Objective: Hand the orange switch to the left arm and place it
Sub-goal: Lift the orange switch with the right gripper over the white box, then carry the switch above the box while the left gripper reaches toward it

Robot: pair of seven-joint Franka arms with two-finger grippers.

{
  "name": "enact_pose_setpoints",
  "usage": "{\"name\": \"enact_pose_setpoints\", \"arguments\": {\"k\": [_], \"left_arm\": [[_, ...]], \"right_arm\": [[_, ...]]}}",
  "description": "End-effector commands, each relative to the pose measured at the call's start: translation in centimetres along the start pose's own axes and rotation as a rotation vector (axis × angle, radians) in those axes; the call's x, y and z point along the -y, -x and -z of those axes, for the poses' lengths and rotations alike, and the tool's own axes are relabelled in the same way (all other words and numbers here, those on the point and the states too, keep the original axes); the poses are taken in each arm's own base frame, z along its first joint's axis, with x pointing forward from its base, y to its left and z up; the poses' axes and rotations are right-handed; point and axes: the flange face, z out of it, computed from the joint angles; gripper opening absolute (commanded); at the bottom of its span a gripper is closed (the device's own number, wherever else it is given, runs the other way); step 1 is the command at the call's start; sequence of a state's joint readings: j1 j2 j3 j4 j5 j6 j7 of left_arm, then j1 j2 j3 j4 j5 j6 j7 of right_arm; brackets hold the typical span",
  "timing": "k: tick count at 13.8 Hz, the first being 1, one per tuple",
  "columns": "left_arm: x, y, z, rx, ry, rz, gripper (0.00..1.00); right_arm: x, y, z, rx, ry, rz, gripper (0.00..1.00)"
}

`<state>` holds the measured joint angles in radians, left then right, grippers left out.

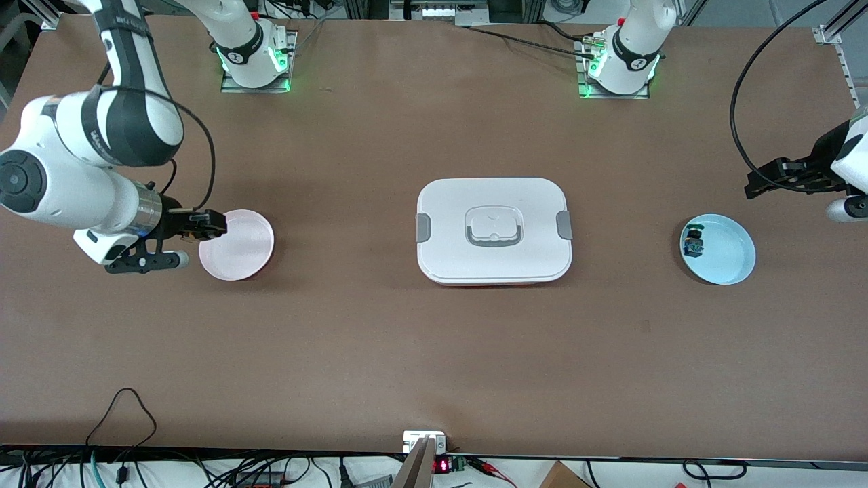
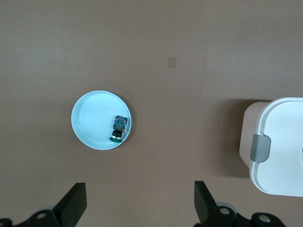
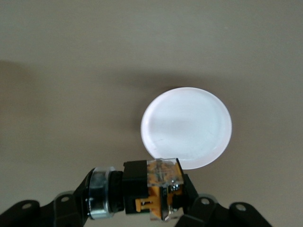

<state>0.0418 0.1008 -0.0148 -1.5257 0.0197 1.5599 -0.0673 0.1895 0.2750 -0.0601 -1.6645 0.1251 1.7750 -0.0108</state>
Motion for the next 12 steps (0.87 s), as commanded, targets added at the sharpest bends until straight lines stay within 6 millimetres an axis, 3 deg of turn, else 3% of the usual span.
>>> {"name": "enact_pose_setpoints", "arguments": {"k": [1,3,6,8,10,12], "left_arm": [[0.3,-0.7,-0.3,0.014,-0.007,-0.007,1.0],[0.2,-0.8,-0.5,0.019,-0.007,-0.007,1.0],[0.0,-0.9,-0.6,0.02,-0.016,-0.013,1.0],[-1.6,-2.4,-2.0,0.04,-0.026,-0.033,1.0],[-0.1,-2.3,1.4,-0.027,-0.035,-0.011,1.0],[0.2,-3.3,-0.8,0.014,-0.017,-0.004,1.0]], "right_arm": [[3.7,1.8,4.6,-0.026,-0.119,0.039,0.0],[6.8,2.6,6.1,-0.046,-0.217,0.083,0.0],[13.8,4.5,8.4,-0.099,-0.332,0.276,0.0],[18.3,5.7,9.6,-0.163,-0.446,0.457,0.0],[21.7,6.1,10.1,-0.284,-0.48,0.669,0.0],[24.3,6.3,9.6,-0.377,-0.565,0.84,0.0]]}}
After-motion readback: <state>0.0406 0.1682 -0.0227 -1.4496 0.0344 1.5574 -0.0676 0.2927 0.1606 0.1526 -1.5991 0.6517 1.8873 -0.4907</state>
